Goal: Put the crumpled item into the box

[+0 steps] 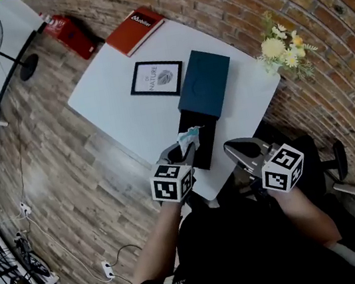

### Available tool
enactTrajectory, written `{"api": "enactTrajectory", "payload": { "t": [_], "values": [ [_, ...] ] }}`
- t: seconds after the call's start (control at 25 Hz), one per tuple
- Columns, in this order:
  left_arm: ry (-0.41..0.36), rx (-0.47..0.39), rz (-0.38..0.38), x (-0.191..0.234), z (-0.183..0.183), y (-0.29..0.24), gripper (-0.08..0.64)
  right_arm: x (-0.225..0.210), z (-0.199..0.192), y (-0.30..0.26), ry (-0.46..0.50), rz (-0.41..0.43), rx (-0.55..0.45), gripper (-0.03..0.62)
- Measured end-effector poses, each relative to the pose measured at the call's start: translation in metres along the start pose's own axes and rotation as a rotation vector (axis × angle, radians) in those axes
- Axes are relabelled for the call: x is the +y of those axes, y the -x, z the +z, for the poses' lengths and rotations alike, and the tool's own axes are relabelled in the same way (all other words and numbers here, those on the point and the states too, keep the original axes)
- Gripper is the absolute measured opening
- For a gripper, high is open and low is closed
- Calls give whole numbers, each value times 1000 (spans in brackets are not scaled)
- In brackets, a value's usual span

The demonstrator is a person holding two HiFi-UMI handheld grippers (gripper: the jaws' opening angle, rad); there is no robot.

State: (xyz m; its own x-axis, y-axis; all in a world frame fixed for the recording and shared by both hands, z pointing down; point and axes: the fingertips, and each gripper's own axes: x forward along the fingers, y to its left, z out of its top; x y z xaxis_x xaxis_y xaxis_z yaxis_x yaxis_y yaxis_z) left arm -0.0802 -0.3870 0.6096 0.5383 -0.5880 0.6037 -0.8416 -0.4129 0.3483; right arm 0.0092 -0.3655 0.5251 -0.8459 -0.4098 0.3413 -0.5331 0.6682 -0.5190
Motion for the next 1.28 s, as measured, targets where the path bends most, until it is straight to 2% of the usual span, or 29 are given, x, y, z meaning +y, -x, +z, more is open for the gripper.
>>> {"api": "enactTrajectory", "payload": {
  "t": [0.36,0.56,0.96,1.2,1.28],
  "values": [
    [-46,163,4,-6,-35,-34,69,-18,-11,14,-51,-18,-24,0],
    [-87,221,18,-4,-44,-46,71,-28,-13,21,-72,-34,-42,0],
    [-101,301,18,0,-54,-53,80,-32,-8,30,-65,-56,-59,0],
    [-137,383,-31,-6,-65,-62,136,-28,-1,32,-44,-54,-65,0],
    [-149,383,-14,-2,-63,-61,168,-27,1,33,-39,-52,-66,0]
  ]
}}
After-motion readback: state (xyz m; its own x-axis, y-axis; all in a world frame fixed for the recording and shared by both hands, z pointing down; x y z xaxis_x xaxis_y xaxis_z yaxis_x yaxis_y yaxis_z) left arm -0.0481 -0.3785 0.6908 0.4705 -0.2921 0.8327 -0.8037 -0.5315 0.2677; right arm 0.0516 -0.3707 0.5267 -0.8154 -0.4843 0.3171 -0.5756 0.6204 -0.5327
